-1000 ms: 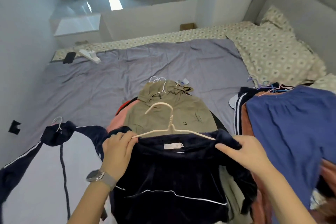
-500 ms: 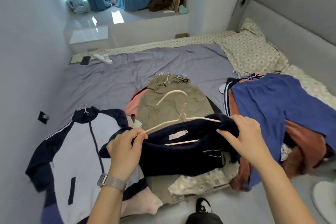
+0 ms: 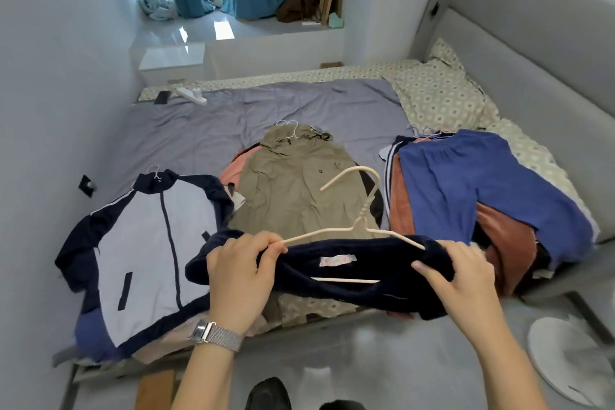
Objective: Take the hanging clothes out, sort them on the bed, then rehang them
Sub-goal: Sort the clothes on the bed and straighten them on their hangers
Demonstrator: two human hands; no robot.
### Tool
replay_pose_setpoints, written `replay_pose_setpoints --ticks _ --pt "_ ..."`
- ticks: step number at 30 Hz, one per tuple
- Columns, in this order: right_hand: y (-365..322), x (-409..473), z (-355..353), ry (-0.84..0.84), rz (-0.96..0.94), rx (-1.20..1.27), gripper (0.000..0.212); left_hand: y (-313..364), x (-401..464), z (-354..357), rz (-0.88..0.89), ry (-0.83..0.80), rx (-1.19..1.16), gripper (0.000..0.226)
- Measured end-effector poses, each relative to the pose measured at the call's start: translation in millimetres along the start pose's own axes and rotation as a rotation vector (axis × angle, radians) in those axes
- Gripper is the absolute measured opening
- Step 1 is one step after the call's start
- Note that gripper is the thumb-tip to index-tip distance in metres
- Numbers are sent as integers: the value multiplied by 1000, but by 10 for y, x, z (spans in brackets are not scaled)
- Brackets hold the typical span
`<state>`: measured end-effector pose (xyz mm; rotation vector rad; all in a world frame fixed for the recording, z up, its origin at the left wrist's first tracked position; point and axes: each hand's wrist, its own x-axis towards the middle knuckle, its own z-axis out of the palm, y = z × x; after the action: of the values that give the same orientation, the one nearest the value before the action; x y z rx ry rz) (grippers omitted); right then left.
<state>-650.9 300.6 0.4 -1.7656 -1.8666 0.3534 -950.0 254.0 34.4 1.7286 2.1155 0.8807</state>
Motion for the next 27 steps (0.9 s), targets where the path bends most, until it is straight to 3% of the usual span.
replay_pose_setpoints --ticks 3,7,14,18,21,27 --pt "237 -150 -202 -14 6 5 49 259 -224 102 -3 -8 3 34" --pt "323 -201 -479 17 -34 56 37 518 -445 66 11 48 17 30" --pt "-172 12 -726 71 -315 67 49 557 -690 -432 -66 225 -42 31" --pt "-572 128 -421 -22 -427 28 48 228 -792 -653 -218 300 -108 23" --pt "-891 164 -54 -126 -444 66 53 -92 -829 -821 -332 350 -87 5" --pt "-1527 268 665 -228 -509 84 50 -849 -667 -1189 -412 337 -48 14"
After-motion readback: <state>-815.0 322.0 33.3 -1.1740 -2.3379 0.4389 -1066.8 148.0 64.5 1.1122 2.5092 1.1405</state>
